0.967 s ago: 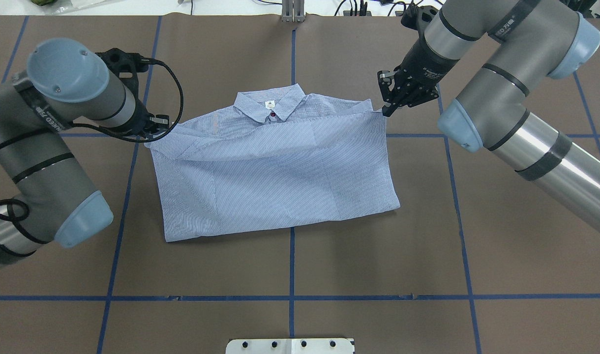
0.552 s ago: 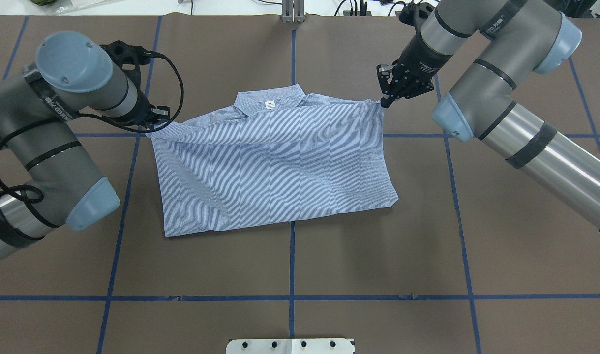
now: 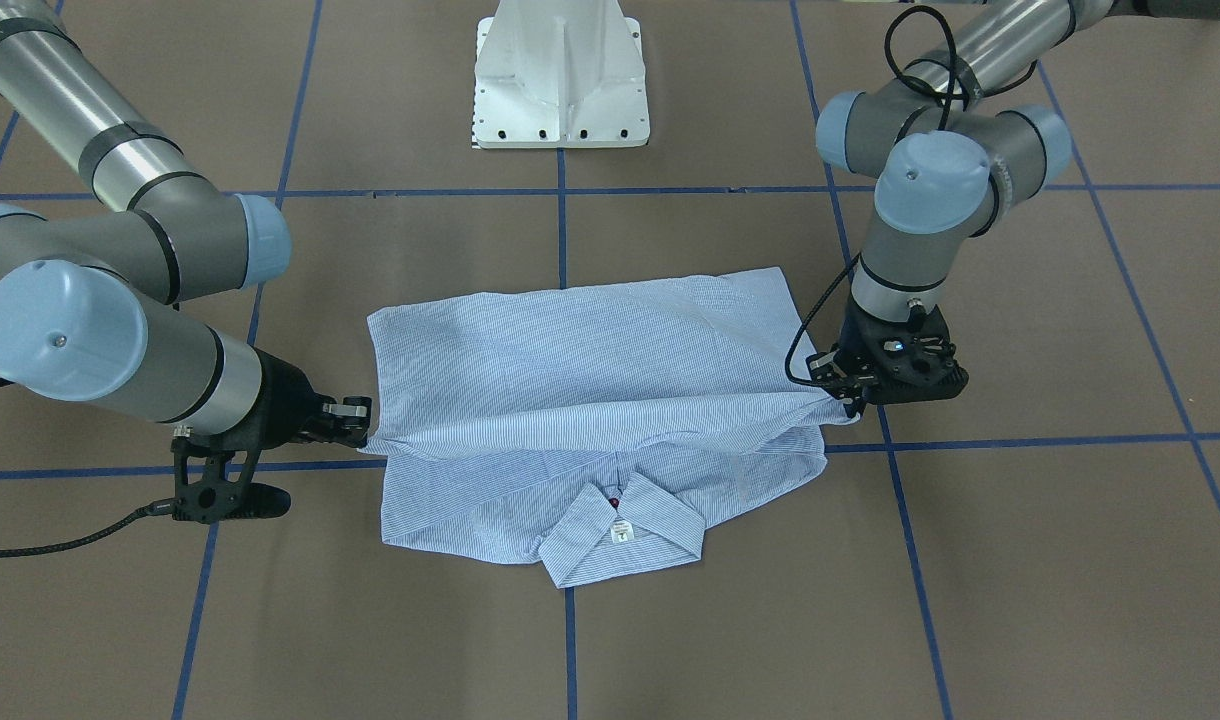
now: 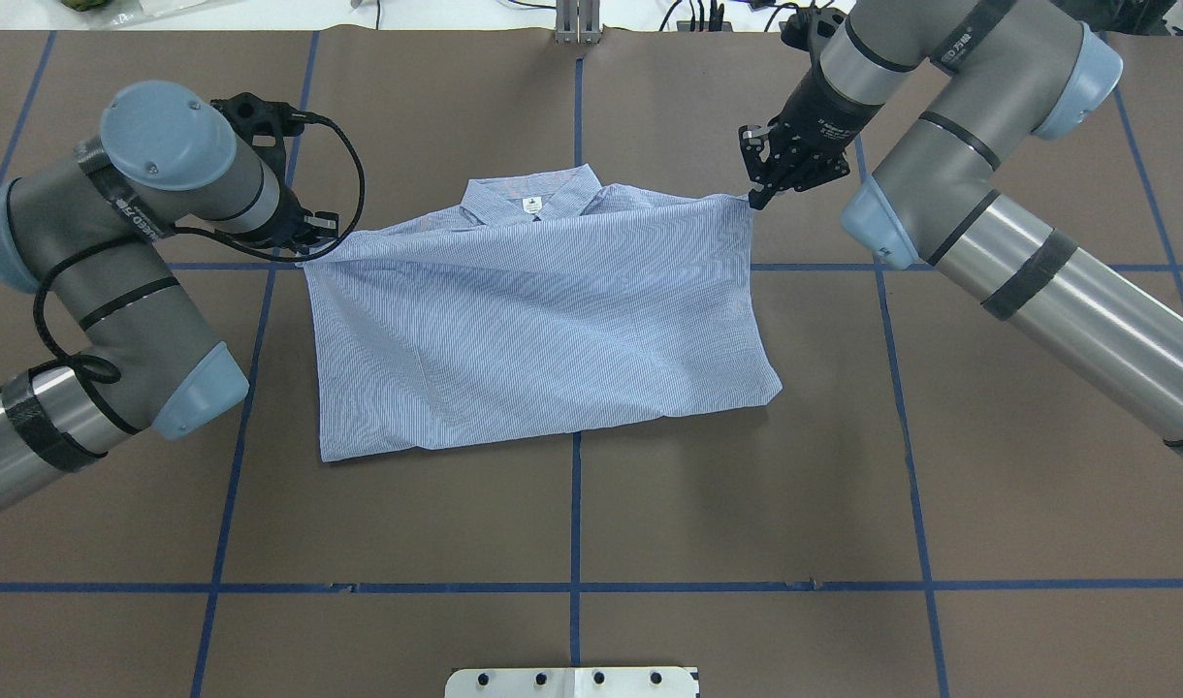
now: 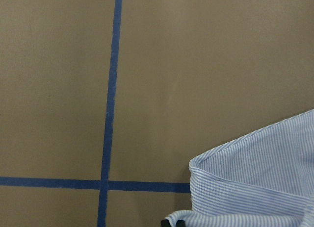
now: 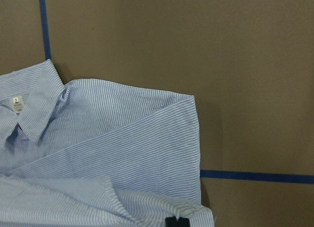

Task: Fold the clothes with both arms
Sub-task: 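Lay the hem down at the collar and open both grippers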

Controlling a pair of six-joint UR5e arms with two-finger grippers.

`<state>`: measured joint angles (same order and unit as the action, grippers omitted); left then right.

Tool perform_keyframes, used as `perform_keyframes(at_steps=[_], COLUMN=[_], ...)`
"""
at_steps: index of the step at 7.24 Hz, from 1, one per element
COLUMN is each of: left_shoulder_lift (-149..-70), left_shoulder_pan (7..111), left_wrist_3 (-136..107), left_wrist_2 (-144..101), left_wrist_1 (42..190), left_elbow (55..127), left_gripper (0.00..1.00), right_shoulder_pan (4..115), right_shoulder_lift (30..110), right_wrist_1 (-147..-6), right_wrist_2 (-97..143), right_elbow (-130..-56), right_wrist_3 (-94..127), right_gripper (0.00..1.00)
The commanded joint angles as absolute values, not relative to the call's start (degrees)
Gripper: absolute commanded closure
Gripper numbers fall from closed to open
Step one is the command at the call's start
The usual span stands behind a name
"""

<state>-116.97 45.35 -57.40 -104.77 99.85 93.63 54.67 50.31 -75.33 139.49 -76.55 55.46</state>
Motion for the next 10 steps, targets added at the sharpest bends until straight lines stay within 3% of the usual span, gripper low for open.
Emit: perform_keyframes(at_steps=[1,6,7,8,10], left_shoulder_lift=[-117.0,-117.4,-117.4,-117.7,-117.8], left_shoulder_pan=[45.4,45.3,45.4,45.3,46.1], left_wrist_3=[-57.4,-57.5,-57.5,-57.5,-56.5], left_wrist_2=[-104.8,-104.8,-104.8,-104.7,-104.4], left_wrist_1=[100.3,100.2,100.3,99.9,99.8], left_elbow=[93.2,92.9,92.8,92.9,92.8], left_gripper=[1.0,1.0,0.53,0.01,0.0], right_shoulder_pan=[54.7,54.7,55.0,55.0,56.5], right_shoulder_lift=[50.3,49.0,49.0,48.9,49.0], right_wrist_1=[-75.3,-75.3,-75.3,-75.2,-75.3], right_wrist_2=[139.5,139.5,139.5,139.5,139.6], right_elbow=[-75.5,-75.2,-75.2,-75.2,-75.2], right_wrist_3=[55.5,55.5,56.0,55.8,55.1], right_gripper=[1.0,1.0,1.0,0.01,0.0])
